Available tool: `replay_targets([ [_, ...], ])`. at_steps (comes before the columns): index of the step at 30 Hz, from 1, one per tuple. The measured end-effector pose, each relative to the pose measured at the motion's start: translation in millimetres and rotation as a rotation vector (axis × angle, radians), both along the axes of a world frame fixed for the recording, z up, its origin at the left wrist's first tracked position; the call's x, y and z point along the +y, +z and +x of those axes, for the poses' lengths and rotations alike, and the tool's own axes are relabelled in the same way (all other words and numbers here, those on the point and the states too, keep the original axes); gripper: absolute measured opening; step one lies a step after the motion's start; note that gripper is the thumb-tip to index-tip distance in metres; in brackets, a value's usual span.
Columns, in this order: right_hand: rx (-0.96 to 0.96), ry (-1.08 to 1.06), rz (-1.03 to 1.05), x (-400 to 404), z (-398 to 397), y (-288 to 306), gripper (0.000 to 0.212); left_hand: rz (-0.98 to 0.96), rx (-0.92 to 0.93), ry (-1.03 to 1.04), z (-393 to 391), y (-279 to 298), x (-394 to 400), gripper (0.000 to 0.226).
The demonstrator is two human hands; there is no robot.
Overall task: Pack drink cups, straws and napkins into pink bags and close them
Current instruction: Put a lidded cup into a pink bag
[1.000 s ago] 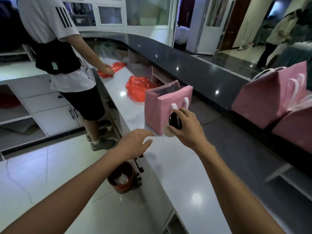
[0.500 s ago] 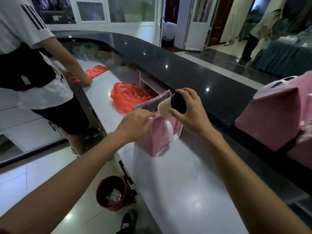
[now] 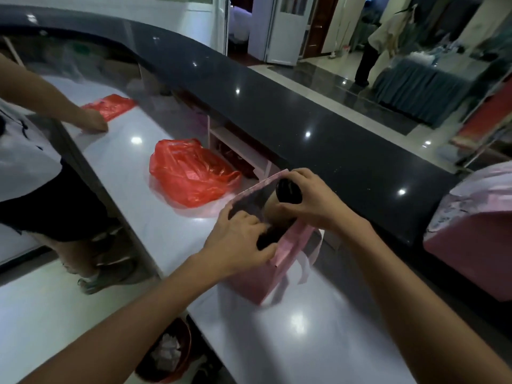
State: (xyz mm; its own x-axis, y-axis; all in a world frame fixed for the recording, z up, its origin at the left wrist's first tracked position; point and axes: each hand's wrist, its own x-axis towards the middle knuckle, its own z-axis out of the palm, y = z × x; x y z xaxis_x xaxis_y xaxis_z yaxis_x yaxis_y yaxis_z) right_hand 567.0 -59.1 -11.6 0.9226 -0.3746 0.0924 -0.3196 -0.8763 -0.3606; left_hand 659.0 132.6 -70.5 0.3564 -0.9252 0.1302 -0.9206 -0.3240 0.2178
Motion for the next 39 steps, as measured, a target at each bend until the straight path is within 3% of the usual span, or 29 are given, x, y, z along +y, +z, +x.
replay_targets([
  [12,0.29,0.11,-0.02,15.5,39.4,-2.3,0.07,0.148,0.005,-0.068,2.3,5.7,3.0,0.068],
  [26,0.379,0.073,-0.075,-0.6,52.9,-21.7,0.075,0.191,0.007,-0.132,4.7,10.8,7.3,0.076],
  [39,0.485,-0.076,-0.058,-17.7,59.9,-70.5,0.075,0.197,-0.005,-0.143,5.5,8.8,8.2,0.067],
])
